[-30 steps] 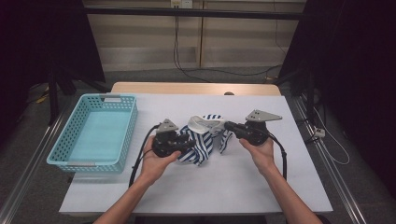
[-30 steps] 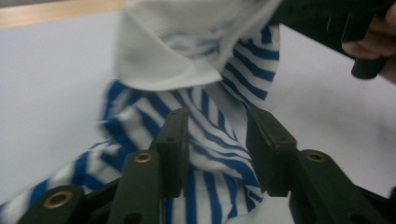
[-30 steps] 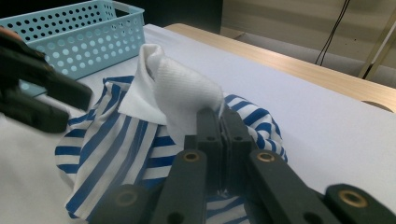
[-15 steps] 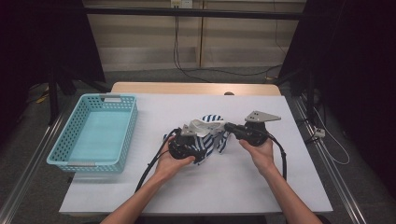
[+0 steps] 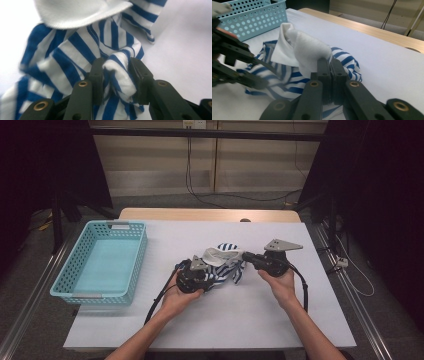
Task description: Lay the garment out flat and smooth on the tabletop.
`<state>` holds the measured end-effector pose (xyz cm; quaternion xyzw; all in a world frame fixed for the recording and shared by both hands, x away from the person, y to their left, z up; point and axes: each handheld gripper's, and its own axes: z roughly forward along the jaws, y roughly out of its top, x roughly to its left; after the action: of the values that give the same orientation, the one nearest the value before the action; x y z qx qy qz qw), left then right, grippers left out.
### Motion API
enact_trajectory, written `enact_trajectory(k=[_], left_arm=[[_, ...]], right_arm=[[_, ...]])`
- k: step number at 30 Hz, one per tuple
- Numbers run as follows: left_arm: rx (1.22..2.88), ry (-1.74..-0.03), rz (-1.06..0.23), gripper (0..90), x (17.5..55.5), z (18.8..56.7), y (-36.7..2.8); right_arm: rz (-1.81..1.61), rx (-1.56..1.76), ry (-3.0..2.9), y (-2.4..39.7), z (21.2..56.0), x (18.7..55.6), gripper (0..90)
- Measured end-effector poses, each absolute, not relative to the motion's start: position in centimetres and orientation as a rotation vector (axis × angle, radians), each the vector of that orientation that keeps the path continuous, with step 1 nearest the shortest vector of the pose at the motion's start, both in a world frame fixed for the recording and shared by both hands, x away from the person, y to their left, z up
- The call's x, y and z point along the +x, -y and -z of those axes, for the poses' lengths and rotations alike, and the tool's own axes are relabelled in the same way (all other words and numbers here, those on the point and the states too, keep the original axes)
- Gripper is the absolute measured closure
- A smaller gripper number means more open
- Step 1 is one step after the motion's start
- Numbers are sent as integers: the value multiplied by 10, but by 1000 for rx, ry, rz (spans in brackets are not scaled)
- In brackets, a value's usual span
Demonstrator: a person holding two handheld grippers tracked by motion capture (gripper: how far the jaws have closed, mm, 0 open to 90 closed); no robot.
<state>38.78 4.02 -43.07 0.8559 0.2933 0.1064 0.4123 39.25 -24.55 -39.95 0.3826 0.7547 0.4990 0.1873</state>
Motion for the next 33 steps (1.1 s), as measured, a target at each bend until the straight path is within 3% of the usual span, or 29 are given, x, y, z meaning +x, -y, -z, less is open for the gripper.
enact_trajectory(k=[5, 9, 14, 22, 29, 33], left_arm=[[2113, -733, -226, 667, 379, 423, -56], [2126, -707, -205, 721, 368, 419, -68], [2126, -699, -186, 704, 354, 420, -91], [2110, -684, -205, 580, 346, 415, -114], [1982, -790, -253, 473, 354, 400, -128], [1955, -867, -282, 455, 368, 404, -127]], right_arm=[[-1399, 1073, -2126, 246, 400, 393, 885], [-1395, 1068, -2129, 247, 400, 393, 885], [-1383, 1079, -2144, 248, 404, 392, 890], [-1354, 1078, -2179, 241, 411, 394, 892], [-1363, 1081, -2174, 242, 412, 395, 892], [-1371, 1087, -2178, 240, 413, 395, 890]])
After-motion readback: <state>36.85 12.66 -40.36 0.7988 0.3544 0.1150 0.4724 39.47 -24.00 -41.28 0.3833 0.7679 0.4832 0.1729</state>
